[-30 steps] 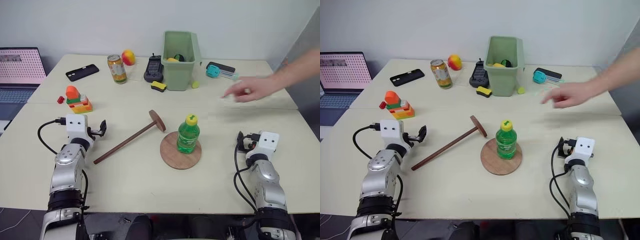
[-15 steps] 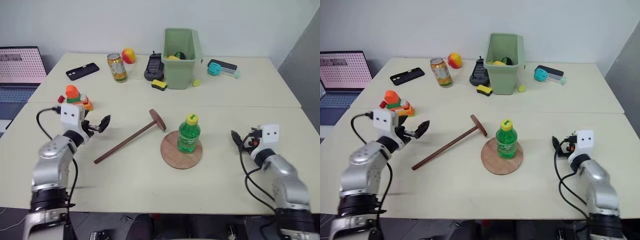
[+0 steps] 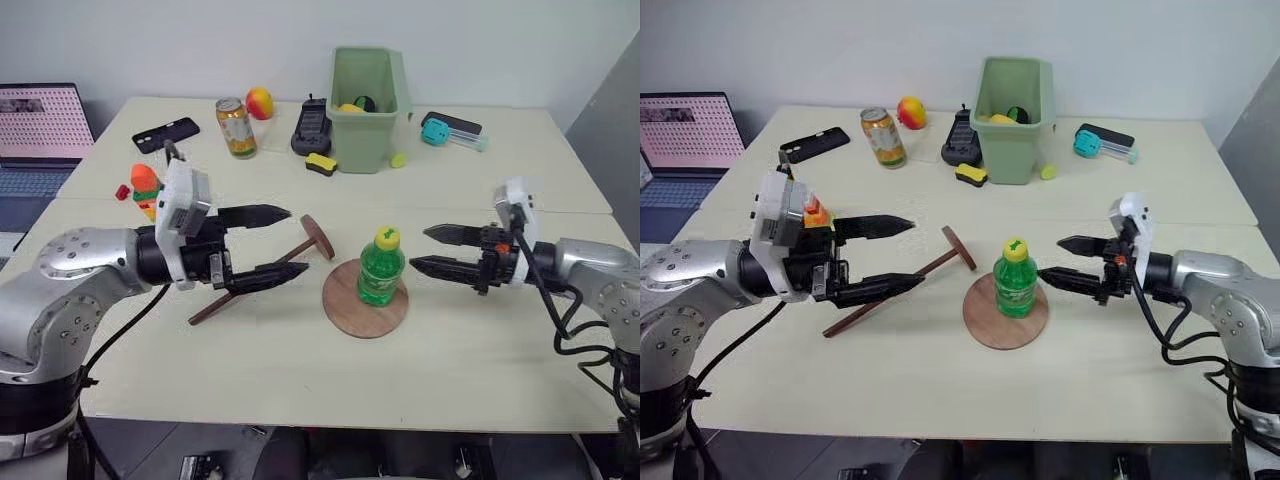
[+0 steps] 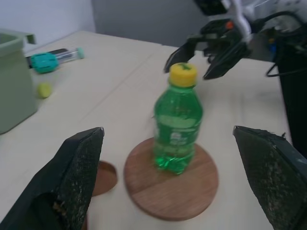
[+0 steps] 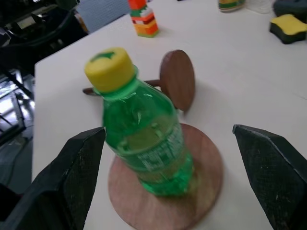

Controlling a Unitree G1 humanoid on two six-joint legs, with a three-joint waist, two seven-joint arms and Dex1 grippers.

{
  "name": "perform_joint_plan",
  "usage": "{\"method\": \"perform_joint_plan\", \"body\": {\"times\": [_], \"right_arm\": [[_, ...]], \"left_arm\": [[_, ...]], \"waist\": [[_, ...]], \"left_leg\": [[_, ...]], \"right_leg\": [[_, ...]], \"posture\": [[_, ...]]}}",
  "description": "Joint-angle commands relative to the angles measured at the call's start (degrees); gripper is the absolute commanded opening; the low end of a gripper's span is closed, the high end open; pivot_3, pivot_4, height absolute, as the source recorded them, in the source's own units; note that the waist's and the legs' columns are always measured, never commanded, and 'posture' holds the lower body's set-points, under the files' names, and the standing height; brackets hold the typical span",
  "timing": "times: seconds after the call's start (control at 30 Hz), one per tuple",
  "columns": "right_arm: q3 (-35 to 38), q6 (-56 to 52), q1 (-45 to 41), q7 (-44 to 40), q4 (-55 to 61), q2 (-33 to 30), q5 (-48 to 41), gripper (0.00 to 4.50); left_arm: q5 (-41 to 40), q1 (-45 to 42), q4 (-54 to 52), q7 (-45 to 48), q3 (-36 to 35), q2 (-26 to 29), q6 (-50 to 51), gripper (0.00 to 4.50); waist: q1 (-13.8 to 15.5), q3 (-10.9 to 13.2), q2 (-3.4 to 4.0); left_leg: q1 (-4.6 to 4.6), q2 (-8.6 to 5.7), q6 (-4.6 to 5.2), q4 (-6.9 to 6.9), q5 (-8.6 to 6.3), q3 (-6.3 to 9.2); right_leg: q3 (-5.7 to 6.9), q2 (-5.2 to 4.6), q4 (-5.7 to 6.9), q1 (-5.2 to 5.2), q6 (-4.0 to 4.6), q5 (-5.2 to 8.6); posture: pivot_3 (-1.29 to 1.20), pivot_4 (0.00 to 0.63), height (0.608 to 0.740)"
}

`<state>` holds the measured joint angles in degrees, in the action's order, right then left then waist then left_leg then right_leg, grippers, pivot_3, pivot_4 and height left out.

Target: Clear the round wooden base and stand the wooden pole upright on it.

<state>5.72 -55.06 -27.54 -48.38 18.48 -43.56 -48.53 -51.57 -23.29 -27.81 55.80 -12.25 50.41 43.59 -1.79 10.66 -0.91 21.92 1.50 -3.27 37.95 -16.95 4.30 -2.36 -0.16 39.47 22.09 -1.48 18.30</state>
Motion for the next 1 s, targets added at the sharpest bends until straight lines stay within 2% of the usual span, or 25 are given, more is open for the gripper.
{"method": "perform_joint_plan", "body": {"times": [0.03,0.47,0.6,0.87,1.0], "right_arm": [[-0.34,-0.8,-2.46,1.75,2.38,2.52,-1.84,4.44],[-4.04,2.83,-4.77,3.7,1.13,8.48,2.01,4.44],[-4.36,4.11,-5.04,3.84,0.29,9.87,2.99,3.77],[-4.95,5.5,-4.19,2.36,0.19,10.03,4.15,1.95],[-4.58,5.36,-3.85,2.14,0.7,10.09,3.26,1.44]], "left_arm": [[-2.59,-1.12,-2.99,-0.42,-0.13,0.6,1.21,4.5],[-8.29,-0.99,-6.96,-3.72,0.04,-0.19,3.65,4.5],[-8.95,-1.58,-7.11,-5.04,0.17,-0.29,3.57,4.5],[-7.8,-1.85,-5.54,-5.23,0.27,0.59,2.96,4.5],[-5.75,-2.4,-3.96,-4.7,0.62,0.76,2.02,4.5]], "waist": [[0.02,0.0,0.0],[0.03,0.0,0.0],[0.03,0.0,0.0],[0.02,0.0,0.0],[0.02,0.0,0.0]], "left_leg": [[0.02,-0.01,0.0,0.0,0.0,0.02],[0.03,-0.02,-0.01,0.01,0.01,0.08],[0.02,-0.02,-0.02,0.02,0.01,0.08],[0.01,-0.02,-0.02,0.02,0.01,0.07],[0.0,-0.01,-0.02,0.02,0.01,0.07]], "right_leg": [[-0.02,0.0,-0.04,0.01,0.0,0.0],[-0.04,-0.01,0.0,0.06,0.0,0.0],[-0.05,-0.01,0.01,0.07,0.0,0.0],[-0.04,-0.01,0.05,0.08,0.0,0.0],[-0.04,0.0,0.06,0.08,0.0,0.0]], "posture": [[0.0,0.15,0.74],[0.0,0.15,0.74],[0.0,0.15,0.74],[0.0,0.15,0.74],[0.0,0.15,0.74]]}}
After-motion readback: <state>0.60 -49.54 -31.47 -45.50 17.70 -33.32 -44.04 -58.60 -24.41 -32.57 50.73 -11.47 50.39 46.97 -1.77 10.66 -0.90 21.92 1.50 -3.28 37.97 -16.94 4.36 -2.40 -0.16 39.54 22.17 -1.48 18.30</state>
